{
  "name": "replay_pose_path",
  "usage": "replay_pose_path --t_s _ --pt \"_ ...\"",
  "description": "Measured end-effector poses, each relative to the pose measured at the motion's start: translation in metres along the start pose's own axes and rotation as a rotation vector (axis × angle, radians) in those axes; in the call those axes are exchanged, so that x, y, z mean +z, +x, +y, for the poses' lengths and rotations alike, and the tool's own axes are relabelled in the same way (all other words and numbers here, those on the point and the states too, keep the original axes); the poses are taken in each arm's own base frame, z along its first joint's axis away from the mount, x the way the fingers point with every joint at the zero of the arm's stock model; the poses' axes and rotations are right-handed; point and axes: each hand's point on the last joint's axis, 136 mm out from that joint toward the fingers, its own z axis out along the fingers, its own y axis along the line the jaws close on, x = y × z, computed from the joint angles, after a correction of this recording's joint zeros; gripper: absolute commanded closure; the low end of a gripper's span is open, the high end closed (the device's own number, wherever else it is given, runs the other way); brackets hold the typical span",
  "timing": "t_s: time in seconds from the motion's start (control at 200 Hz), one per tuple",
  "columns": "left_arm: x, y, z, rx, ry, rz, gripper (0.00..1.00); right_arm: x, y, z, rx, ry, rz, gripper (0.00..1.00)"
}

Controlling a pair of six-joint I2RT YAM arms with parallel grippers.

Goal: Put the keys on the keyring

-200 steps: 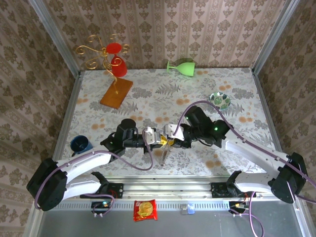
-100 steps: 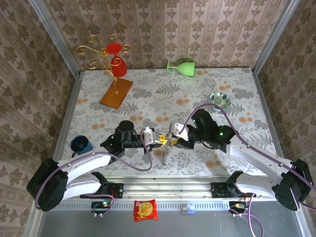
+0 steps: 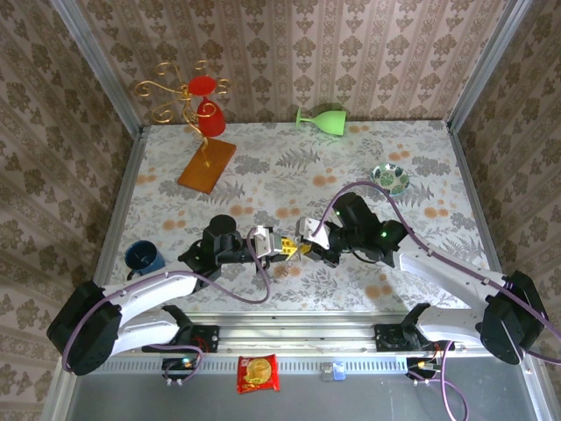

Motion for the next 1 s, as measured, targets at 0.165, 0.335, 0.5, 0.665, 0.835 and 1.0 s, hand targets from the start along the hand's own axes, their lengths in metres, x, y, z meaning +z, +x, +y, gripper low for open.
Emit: replay_pose_path --t_s 0.165,0.335,0.5,0.665,0.835,1.0 --pt "0.0 -0.002 0.001 0.007 -0.003 -0.009 1.0 0.0 -0.001 -0.001 0.005 0.003 -0.003 0.82" --pt "0.0 -0.004 0.001 0.01 -0.009 -0.024 1.0 -0.009 -0.006 -0.003 0.012 0.035 -0.027 0.72" --pt "-0.001 -0.002 0.001 -0.008 -0.021 -0.035 1.0 -0.025 -0.005 -0.002 0.027 0.098 -0.072 0.69" --pt "0.0 -0.002 0.007 -0.04 -0.056 -0.057 1.0 -0.034 0.001 0.001 0.047 0.143 -0.101 0.68" --pt "0.003 0.001 0.018 -0.1 -0.104 -0.073 1.0 -0.037 0.007 0.006 0.077 0.15 -0.119 0.65" --pt "0.006 -0.003 0.022 -0.137 -0.131 -0.098 1.0 -0.032 0.015 0.008 0.109 0.145 -0.119 0.63"
